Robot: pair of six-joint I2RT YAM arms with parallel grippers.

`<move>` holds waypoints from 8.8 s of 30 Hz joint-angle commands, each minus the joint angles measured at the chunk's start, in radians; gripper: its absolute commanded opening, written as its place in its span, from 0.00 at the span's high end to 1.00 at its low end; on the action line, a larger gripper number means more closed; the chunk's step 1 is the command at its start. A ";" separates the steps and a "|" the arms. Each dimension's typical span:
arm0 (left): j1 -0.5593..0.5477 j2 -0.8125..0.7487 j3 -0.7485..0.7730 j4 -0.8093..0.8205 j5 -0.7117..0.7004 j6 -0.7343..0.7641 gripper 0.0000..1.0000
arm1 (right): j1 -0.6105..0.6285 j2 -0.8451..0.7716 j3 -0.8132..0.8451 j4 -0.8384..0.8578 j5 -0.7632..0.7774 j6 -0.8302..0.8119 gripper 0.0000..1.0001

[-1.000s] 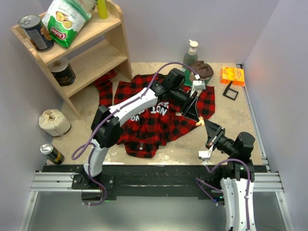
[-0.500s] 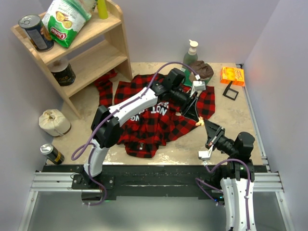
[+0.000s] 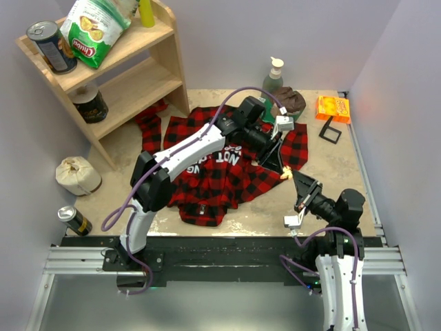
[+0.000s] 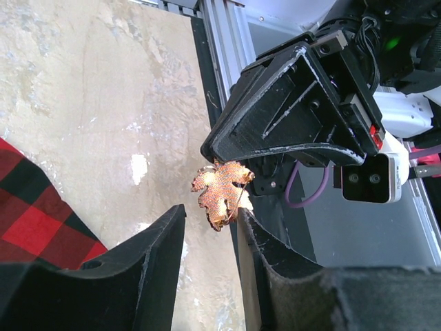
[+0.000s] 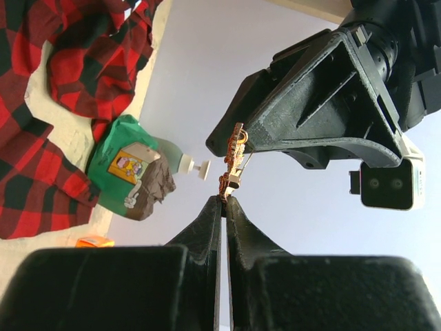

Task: Remove the brooch from the garment
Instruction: Close the brooch, then place the brooch in the brooch box.

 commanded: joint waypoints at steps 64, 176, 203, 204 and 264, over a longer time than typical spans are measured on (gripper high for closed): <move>0.352 -0.394 -0.349 0.117 -0.026 0.101 0.50 | -0.002 0.735 0.483 -0.054 0.150 1.433 1.00; 0.352 -0.213 -0.277 0.147 0.009 0.109 0.51 | -0.166 1.718 0.952 0.374 0.558 1.825 1.00; 0.352 -0.251 -0.299 0.150 0.006 0.102 0.50 | -0.291 1.744 0.934 0.377 0.279 2.021 1.00; 0.354 -0.251 -0.299 0.153 0.009 0.102 0.50 | -0.297 1.757 0.931 0.385 0.262 2.035 1.00; 0.352 -0.205 -0.303 0.206 -0.007 0.060 0.50 | -0.403 2.019 0.897 0.939 0.090 2.667 1.00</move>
